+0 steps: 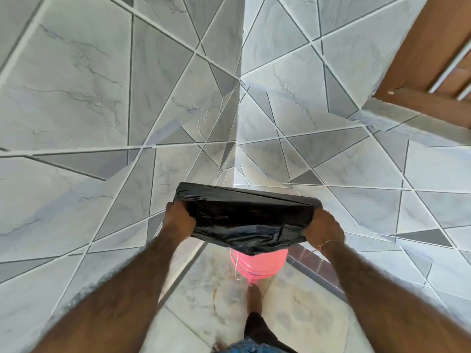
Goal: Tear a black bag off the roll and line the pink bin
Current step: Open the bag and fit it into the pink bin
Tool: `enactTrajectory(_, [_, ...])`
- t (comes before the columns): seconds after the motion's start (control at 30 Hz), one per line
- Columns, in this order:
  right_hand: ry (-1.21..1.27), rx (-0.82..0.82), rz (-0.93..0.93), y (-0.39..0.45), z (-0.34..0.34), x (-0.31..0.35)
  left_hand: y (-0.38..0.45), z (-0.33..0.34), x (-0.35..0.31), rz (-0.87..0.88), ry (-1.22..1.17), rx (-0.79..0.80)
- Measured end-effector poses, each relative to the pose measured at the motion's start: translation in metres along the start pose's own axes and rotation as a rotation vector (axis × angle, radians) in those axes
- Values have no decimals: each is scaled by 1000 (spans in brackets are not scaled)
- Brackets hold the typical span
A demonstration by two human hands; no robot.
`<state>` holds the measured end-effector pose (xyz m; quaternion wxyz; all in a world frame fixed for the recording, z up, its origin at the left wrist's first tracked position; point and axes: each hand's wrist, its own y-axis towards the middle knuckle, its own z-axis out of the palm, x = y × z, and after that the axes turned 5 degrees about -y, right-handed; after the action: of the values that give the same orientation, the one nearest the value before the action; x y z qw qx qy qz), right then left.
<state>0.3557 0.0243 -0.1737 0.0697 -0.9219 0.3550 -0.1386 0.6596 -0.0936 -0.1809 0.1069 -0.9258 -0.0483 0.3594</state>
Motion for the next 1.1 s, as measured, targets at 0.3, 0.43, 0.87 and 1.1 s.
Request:
enactTrajectory(0.3, [67, 1, 19, 10, 23, -11, -1, 11, 5, 1, 4, 33])
enactTrajectory(0.43, [227, -67, 19, 11, 24, 0, 4, 14, 7, -20, -5, 34])
enactTrajectory(0.87, [-130, 276, -83, 39, 8, 2, 12, -9, 15, 87, 685, 363])
enactTrajectory(1.1, [-6, 190, 2, 57, 36, -16, 9, 39, 27, -15, 337, 222])
